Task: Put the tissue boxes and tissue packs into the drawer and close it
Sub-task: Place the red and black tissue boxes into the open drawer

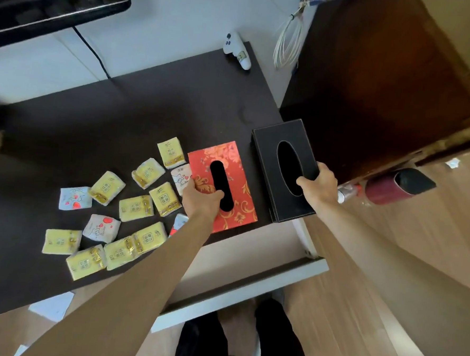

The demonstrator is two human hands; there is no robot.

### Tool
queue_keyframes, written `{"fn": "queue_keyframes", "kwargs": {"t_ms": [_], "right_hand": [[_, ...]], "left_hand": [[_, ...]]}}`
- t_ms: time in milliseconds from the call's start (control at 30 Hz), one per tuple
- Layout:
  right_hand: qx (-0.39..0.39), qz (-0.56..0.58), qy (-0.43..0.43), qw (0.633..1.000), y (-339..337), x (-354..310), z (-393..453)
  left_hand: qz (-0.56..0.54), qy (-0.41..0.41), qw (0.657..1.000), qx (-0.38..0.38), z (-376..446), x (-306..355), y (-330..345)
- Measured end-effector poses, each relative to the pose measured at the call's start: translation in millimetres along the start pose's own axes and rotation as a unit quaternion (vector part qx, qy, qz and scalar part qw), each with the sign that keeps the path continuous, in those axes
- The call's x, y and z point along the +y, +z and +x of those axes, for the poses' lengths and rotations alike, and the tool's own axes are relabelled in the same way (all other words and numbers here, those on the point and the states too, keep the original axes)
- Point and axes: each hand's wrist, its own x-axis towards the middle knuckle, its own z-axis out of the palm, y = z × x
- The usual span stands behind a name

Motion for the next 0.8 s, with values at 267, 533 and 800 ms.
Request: {"fn": "queue_keyframes", "kwargs": {"t_ms": [267,533,800], "right_hand": [[0.067,0.098,0.038,0.992,-17,33,-75],[0.061,0.048,0.006,0.997,-2,78,-115],[0.005,0.092,-0.069,0.993,14,107,-128]], "left_hand": [[-0.046,0.087,0.995,-0.004,-49,-34,-27],[-0.058,0.106,0.992,0.020,-87,-97,-36],[-0.069,0.125,0.987,0.071,-121,-157,-7]]}}
